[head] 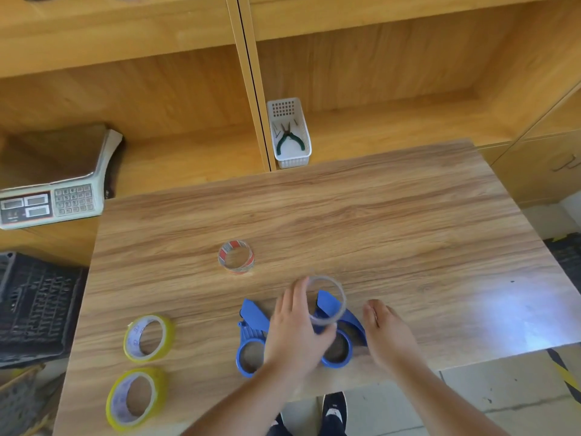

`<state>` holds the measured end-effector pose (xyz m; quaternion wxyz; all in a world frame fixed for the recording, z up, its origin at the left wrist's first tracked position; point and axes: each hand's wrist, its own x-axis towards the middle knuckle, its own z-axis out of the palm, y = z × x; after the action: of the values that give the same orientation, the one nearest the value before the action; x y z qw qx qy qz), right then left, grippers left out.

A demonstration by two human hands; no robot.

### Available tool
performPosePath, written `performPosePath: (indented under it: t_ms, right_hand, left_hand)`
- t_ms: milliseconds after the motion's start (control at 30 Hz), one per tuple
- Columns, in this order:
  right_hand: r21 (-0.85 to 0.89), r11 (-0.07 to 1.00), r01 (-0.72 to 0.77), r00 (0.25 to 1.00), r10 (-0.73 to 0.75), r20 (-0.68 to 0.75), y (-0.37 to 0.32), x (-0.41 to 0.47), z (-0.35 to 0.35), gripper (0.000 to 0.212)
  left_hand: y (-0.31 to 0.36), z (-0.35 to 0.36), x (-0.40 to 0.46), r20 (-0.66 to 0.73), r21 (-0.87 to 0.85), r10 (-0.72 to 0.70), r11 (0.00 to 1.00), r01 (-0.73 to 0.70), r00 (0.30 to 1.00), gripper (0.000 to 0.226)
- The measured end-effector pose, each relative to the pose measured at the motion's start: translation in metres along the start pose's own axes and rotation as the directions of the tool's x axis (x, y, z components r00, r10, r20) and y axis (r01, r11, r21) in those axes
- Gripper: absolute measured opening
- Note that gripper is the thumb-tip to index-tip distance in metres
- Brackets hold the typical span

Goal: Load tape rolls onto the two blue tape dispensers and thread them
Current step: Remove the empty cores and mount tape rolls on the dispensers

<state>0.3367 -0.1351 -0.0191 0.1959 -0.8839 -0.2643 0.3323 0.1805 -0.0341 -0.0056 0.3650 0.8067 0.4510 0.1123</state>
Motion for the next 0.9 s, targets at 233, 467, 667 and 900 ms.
performPosePath:
  t_ms: [233, 467, 667, 900]
  right_hand:
    - [-0.037, 0.997, 0.064, 0.997, -0.065, -0.030, -0.024, 0.017, 0.001, 0.034]
    - [-0.032, 0.999, 0.044, 0.998, -0.045, -0.034, -0.028, 0.037, 0.005, 0.026]
    - [-0.028, 0.999, 0.032, 0.997, -0.034, -0.066, -0.022, 0.051, 0.007, 0.030]
    - [-0.047, 0.998, 0.036, 0.997, -0.039, -0.070, -0.025, 0.054, 0.008, 0.030]
  left_hand:
    - [-0.009, -0.020, 0.089, -0.006, 0.048, -0.081, 0.996, 0.081, 0.997, 0.088]
    - [-0.021, -0.002, 0.149, 0.087, 0.093, -0.170, 0.982, 0.162, 0.982, 0.091]
    - [-0.030, 0.019, 0.168, 0.134, 0.097, -0.205, 0.976, 0.193, 0.970, 0.093]
    - [-0.038, 0.030, 0.177, 0.150, 0.103, -0.237, 0.969, 0.223, 0.960, 0.099]
